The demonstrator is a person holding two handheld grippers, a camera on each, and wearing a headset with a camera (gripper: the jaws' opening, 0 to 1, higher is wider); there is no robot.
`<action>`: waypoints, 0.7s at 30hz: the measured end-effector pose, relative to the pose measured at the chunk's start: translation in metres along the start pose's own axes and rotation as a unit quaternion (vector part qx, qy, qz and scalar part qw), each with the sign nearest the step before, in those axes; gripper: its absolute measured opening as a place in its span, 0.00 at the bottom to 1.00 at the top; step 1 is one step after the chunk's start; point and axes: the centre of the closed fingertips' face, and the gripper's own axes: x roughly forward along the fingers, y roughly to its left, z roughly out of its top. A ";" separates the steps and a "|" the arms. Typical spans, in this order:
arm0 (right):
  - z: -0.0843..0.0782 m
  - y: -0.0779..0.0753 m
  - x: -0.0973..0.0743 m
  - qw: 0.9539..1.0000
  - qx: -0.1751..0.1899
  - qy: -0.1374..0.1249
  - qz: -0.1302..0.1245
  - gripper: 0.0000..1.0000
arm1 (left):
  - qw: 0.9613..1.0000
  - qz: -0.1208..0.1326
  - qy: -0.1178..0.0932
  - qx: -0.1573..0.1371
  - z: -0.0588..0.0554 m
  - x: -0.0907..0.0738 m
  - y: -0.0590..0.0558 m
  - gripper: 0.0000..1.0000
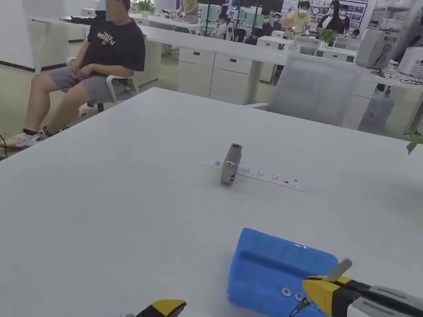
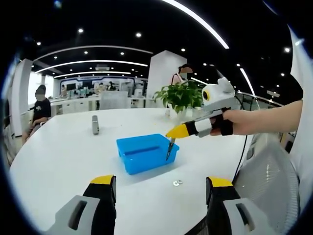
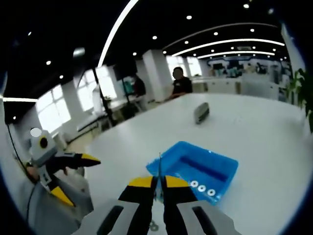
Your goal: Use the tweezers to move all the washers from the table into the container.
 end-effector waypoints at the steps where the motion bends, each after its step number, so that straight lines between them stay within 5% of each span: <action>1: -0.004 0.000 -0.001 1.000 0.006 0.003 0.001 0.03 | 1.000 0.000 0.000 0.000 0.000 0.000 0.000 0.76; 10: -0.044 0.003 -0.006 0.999 0.041 0.031 0.005 0.03 | 1.000 -0.001 0.005 0.005 -0.001 0.001 -0.001 0.75; 21: -0.057 0.003 -0.006 0.998 0.033 0.045 0.004 0.03 | 1.000 0.001 0.009 0.009 -0.003 0.001 0.000 0.75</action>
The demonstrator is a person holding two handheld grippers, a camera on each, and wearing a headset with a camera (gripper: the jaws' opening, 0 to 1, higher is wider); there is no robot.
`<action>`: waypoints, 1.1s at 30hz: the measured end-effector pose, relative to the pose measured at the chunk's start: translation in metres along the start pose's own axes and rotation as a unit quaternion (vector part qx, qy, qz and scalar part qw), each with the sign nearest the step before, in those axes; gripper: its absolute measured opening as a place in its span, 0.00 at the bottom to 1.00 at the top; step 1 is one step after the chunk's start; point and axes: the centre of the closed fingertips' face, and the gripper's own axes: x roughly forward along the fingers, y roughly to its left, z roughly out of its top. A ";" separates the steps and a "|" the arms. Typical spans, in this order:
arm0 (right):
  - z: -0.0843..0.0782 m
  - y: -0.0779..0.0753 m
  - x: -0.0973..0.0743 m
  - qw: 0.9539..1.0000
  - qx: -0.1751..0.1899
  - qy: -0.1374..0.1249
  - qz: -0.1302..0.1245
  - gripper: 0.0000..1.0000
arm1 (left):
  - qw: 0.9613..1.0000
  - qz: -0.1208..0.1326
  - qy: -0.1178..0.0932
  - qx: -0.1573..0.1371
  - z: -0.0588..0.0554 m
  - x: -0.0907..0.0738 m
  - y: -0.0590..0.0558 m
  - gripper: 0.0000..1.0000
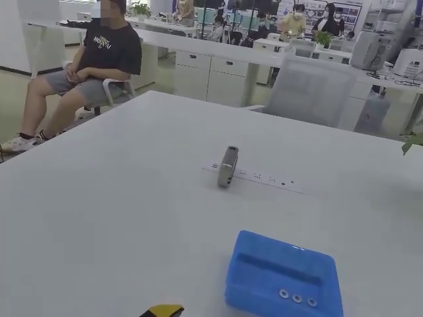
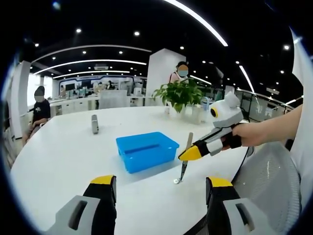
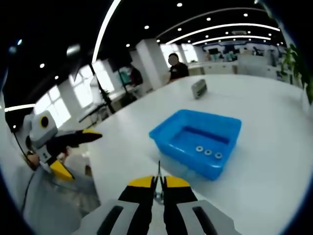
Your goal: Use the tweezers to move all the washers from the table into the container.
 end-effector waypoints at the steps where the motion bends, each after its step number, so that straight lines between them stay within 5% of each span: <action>1: -0.001 0.000 0.000 1.000 -0.003 0.002 0.000 0.03 | 1.000 0.000 0.000 0.000 0.000 0.000 0.000 0.75; 10: -0.002 0.007 0.002 0.999 -0.044 0.011 0.004 0.03 | 1.000 0.002 0.003 0.001 -0.001 0.000 0.001 0.75; 17: -0.005 0.020 0.003 0.992 -0.126 0.022 0.014 0.03 | 1.000 0.002 0.007 0.003 -0.003 0.000 0.001 0.74; 33: 0.030 0.017 -0.010 0.993 -0.116 -0.018 0.008 0.02 | 1.000 0.003 0.006 0.003 -0.002 0.000 0.001 0.74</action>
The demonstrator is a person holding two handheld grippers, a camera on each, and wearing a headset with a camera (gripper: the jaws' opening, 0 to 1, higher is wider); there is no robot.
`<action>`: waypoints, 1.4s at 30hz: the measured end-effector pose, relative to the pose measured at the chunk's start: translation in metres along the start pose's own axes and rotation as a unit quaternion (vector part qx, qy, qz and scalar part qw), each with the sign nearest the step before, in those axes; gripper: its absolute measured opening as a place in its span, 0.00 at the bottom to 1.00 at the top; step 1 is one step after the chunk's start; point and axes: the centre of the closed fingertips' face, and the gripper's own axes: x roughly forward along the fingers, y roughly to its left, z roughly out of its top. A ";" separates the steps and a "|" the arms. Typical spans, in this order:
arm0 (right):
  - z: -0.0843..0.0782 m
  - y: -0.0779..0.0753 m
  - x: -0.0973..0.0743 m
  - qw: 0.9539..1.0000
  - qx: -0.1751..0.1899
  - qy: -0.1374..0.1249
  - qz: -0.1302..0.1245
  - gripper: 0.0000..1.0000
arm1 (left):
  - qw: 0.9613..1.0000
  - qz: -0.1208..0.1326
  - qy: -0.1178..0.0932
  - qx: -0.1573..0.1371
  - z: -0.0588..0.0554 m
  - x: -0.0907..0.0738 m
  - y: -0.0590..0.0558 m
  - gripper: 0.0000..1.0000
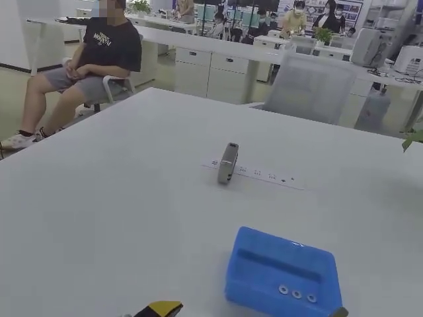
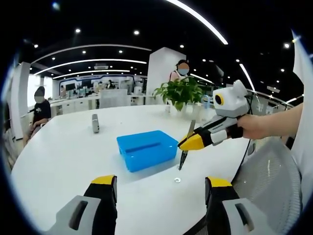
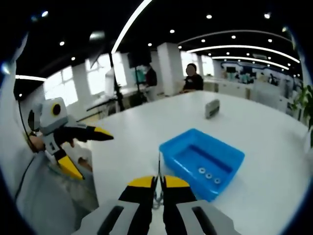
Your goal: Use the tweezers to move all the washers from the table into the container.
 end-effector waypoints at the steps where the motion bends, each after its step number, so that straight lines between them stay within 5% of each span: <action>1: 0.005 -0.002 -0.001 1.000 0.000 -0.005 0.000 0.02 | 1.000 0.000 0.000 0.000 0.000 0.000 0.000 0.74; 12: 0.047 -0.021 0.004 0.999 -0.001 -0.047 -0.006 0.02 | 1.000 0.000 -0.002 0.000 0.001 0.000 0.000 0.74; 22: 0.070 -0.039 0.028 0.999 -0.019 -0.048 -0.007 0.02 | 1.000 0.002 -0.003 -0.002 0.001 0.000 0.001 0.74; 42: 0.043 -0.074 0.082 1.000 -0.011 0.016 -0.013 0.02 | 1.000 0.003 -0.002 -0.005 0.000 0.000 0.003 0.73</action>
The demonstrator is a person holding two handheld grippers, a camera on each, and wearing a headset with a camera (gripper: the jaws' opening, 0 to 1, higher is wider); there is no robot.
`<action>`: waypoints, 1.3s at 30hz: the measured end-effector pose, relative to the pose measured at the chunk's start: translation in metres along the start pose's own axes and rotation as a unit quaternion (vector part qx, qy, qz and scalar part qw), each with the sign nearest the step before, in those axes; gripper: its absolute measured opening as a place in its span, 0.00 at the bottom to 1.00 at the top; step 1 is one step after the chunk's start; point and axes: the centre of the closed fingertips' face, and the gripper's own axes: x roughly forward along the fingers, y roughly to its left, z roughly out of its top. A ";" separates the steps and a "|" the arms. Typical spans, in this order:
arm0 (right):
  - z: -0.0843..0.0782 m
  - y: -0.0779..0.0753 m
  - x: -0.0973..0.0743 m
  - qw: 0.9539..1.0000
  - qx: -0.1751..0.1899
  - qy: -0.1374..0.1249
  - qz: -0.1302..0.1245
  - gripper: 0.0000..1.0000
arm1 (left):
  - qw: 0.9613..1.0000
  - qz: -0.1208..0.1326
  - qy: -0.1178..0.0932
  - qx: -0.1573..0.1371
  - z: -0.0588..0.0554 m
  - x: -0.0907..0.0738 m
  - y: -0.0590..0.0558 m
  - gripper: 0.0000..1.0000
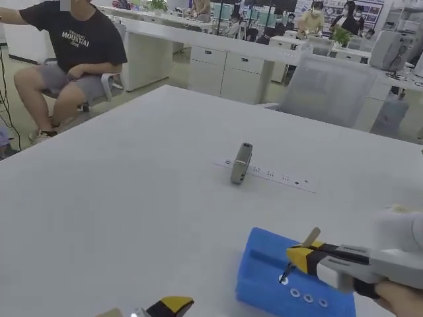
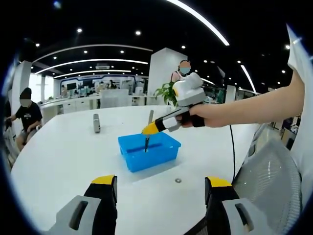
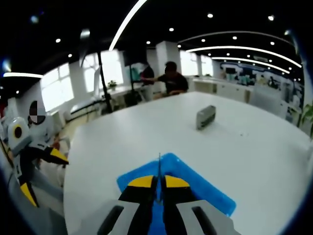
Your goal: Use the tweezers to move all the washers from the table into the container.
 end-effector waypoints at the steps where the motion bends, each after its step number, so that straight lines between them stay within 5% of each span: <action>1: -0.002 0.000 0.001 1.000 -0.001 0.003 -0.001 0.02 | 1.000 0.000 0.001 0.001 0.000 0.000 0.000 0.73; 8: -0.018 -0.007 0.009 1.000 0.007 0.024 -0.004 0.02 | 1.000 0.001 0.003 0.001 -0.001 0.000 0.000 0.73; 18: -0.017 -0.002 0.006 1.000 -0.003 0.024 0.004 0.03 | 1.000 -0.001 0.007 0.003 -0.003 0.001 0.000 0.73; 23: -0.007 -0.001 -0.005 1.000 0.006 0.001 -0.001 0.03 | 1.000 -0.002 0.008 0.003 -0.003 0.001 0.000 0.73; 39: 0.020 0.048 -0.051 0.998 -0.006 -0.056 0.028 0.03 | 1.000 -0.003 0.011 0.004 -0.005 0.001 -0.001 0.72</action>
